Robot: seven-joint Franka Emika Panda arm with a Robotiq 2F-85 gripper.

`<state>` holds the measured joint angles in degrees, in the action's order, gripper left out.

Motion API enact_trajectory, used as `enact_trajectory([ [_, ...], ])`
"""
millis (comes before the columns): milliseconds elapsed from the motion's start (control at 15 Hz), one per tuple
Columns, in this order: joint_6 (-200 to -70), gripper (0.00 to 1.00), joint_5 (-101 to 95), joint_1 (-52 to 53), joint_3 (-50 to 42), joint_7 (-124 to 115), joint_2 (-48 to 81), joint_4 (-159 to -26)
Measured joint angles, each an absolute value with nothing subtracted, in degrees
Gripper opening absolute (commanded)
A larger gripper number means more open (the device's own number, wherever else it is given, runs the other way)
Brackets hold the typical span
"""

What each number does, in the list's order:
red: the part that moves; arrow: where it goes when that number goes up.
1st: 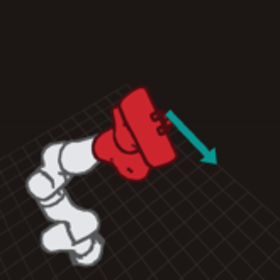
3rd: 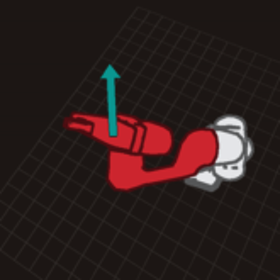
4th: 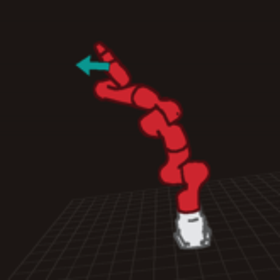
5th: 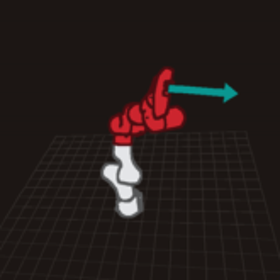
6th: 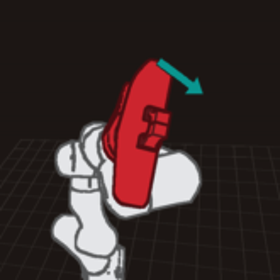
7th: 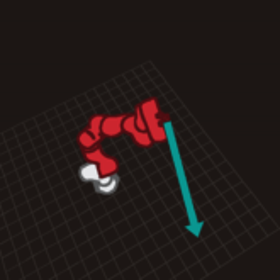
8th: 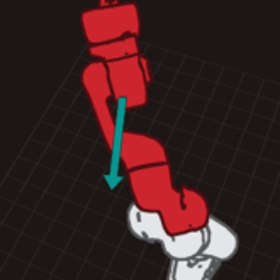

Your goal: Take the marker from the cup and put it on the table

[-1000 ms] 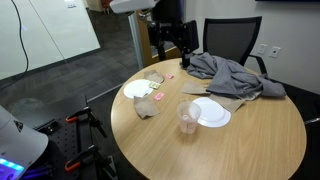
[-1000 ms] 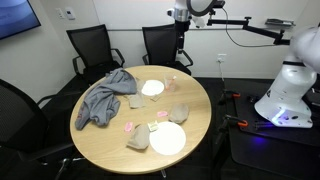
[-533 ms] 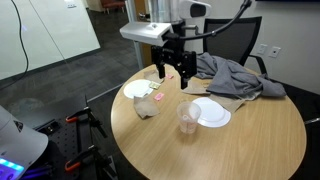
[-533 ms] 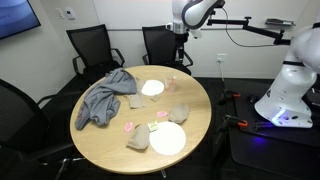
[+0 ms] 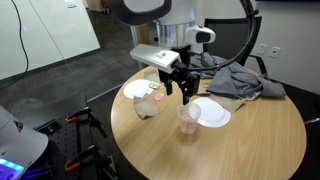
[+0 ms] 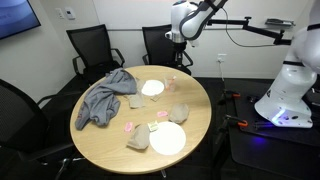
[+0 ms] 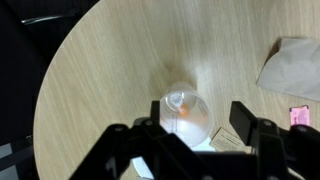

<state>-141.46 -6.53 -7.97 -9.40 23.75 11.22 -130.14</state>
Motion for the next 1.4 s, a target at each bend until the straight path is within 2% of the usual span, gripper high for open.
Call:
enact_trajectory([
  [67, -142.51, 0.65, -6.53, -8.02, -9.38, 24.11, 12.15, -130.08],
  [467, -146.95, 0.56, -6.61, -9.23, -8.39, 26.8, 16.97, -128.79],
  [1400, -148.0, 0.49, -6.61, -12.3, -4.56, 29.25, 26.39, -121.14],
])
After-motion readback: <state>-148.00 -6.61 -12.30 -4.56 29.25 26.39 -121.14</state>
